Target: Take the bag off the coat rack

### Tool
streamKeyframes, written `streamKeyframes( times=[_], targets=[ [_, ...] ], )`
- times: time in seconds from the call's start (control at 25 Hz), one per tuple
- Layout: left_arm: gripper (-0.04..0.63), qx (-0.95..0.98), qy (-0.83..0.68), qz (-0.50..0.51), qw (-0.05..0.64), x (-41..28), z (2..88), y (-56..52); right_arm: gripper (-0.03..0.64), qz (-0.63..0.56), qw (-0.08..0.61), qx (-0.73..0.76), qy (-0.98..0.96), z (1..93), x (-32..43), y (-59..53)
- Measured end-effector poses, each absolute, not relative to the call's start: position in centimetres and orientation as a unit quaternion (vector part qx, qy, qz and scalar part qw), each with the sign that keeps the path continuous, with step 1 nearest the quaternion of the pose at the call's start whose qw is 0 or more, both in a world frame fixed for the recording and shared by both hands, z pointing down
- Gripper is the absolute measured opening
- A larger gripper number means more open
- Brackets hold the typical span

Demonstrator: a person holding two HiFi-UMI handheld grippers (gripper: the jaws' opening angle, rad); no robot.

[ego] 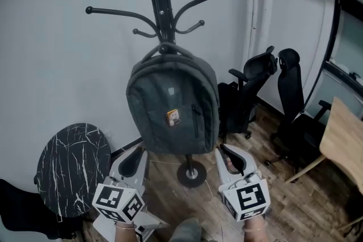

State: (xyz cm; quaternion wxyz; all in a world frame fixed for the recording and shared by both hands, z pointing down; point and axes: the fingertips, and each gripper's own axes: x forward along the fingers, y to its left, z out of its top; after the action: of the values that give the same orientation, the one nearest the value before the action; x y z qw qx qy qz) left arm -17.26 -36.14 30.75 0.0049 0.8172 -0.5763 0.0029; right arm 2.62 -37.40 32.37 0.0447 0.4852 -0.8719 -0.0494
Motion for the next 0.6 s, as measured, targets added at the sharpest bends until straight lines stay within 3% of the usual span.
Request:
streamKeyframes(
  times=[0.08,0.6],
  targets=[
    [0.08,0.818,-0.575,0.0,0.007,-18.0,30.5,-37.3,0.043,-0.052,0.043,0.487,-0.871,32.0,2.2,-38.5],
    [0.152,0.809,-0.587,-0.002,-0.005,-22.5,28.5,-43.6,0.121,-0.102,0.04,0.521,-0.846,29.2,1.5,-44.9]
  ],
)
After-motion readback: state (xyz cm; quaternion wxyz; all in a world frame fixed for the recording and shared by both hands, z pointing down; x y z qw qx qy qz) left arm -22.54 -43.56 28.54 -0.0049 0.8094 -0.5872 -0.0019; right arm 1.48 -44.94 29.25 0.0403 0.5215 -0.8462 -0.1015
